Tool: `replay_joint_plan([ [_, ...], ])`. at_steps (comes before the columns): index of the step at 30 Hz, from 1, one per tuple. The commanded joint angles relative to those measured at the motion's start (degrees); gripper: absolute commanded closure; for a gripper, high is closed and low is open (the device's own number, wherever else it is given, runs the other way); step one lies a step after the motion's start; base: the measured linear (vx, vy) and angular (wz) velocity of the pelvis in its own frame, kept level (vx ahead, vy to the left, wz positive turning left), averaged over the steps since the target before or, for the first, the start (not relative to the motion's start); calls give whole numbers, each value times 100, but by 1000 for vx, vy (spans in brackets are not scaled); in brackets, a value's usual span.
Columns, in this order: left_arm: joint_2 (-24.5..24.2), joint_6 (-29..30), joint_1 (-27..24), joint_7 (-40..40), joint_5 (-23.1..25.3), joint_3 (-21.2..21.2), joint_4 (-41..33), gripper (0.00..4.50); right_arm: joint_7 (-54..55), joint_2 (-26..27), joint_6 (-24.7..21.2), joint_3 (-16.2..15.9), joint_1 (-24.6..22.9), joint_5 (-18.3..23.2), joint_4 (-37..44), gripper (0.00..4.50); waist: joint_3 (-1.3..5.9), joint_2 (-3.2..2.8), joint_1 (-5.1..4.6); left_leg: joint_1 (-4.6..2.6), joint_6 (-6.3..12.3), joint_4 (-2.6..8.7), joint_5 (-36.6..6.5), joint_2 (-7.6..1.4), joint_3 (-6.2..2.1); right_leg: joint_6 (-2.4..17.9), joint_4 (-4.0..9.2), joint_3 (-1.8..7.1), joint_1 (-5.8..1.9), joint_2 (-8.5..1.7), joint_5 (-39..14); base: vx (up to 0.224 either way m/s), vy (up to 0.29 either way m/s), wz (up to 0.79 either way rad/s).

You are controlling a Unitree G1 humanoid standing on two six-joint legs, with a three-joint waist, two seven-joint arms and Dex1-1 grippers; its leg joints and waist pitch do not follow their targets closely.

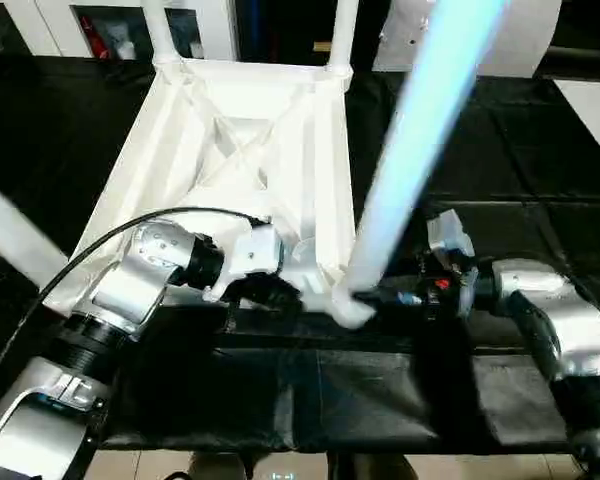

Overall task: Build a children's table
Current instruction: Rotate leg to tighten

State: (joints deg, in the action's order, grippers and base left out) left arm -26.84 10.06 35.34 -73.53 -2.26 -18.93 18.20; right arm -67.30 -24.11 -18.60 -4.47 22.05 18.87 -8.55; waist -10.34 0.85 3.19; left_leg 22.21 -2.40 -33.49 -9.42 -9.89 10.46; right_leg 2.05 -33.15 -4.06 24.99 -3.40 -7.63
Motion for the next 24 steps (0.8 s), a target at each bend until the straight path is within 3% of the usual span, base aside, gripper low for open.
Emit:
replay_joint_plan([
  [1,509,323,107,524,-120,-13,-240,450,1144,589,-462,-119,-55,-156,279,256,491,-44,-28,-118,372,378,-1162,-316,-138,1080,415,296,-340,-509,-2509,0,0,0],
  [3,671,523,104,787,-105,18,-315,450,1792,925,-626,-21,-41,-276,352,256,479,7,-139,-87,142,406,-1394,-289,-189,912,446,260,-364,-522,-2935,0,0,0],
  [4,1018,903,118,1341,-10,55,-420,450,3043,1586,-952,163,5,-581,401,256,470,-28,-164,-76,94,414,-1435,-284,-205,855,456,256,-375,-533,-3029,0,0,0],
  [5,1095,981,125,1467,16,65,-431,450,3292,1716,-1013,199,17,-648,399,256,451,-9,-252,-105,-8,406,-1692,-260,-217,710,526,236,-326,-537,-3399,0,0,0],
  [6,1181,1051,135,1600,37,81,-434,450,3517,1843,-1054,232,35,-702,389,256,448,4,-286,-108,-7,401,-1718,-247,-215,644,545,240,-327,-539,-3497,0,0,0],
  [7,1632,1314,197,2242,73,225,-388,450,4326,2335,-1061,343,164,-858,291,256,422,-71,-326,-123,-17,397,-1811,-240,-209,598,586,239,-286,-523,-3592,0,0,0],
  [9,1932,1406,247,2637,130,278,-328,450,4707,2554,-985,339,275,-967,189,256,443,-44,-360,-131,37,376,-1785,-214,-211,558,607,230,-291,-521,-3554,0,0,0],
  [10,1932,1406,247,2637,130,278,-328,450,4707,2554,-985,339,275,-967,189,256,426,-49,-370,-133,67,381,-1798,-216,-208,558,611,229,-275,-509,-3537,0,0,0],
  [11,2038,1380,277,2770,192,254,-283,450,4769,2584,-916,322,313,-985,139,221,422,-13,-385,-144,176,371,-1812,-196,-186,499,634,236,-264,-489,-3498,0,0,0],
  [14,2048,1405,305,2842,280,271,-286,450,4749,2563,-1006,404,227,-943,296,185,439,-29,-362,-127,284,387,-1666,-211,-178,499,603,251,-281,-476,-3240,0,0,0],
  [17,1759,1307,261,2657,376,267,-324,450,4450,2336,-1113,520,72,-830,505,147,456,-83,-330,-118,331,404,-1573,-240,-177,643,546,271,-296,-472,-2788,0,0,0],
  [18,1696,1276,250,2610,392,260,-328,450,4385,2277,-1122,542,46,-809,530,147,472,-76,-304,-120,349,404,-1551,-252,-177,700,525,279,-316,-477,-2604,0,0,0],
  [19,1586,1268,219,2535,414,265,-354,450,4298,2172,-1149,590,7,-782,578,128,472,-139,-289,-117,366,407,-1509,-252,-176,747,507,286,-323,-476,-2475,0,0,0],
  [20,1393,1262,166,2415,421,283,-387,450,4019,1889,-1154,647,-60,-683,655,128,485,-104,-287,-96,391,406,-1425,-254,-169,832,488,287,-349,-464,-2218,0,0,0],
  [24,986,943,83,2018,366,316,-319,450,3080,1159,-926,736,-173,-382,715,96,523,-89,-220,-79,568,364,-1056,-242,-119,1158,416,309,-397,-473,-1600,0,0,0],
])
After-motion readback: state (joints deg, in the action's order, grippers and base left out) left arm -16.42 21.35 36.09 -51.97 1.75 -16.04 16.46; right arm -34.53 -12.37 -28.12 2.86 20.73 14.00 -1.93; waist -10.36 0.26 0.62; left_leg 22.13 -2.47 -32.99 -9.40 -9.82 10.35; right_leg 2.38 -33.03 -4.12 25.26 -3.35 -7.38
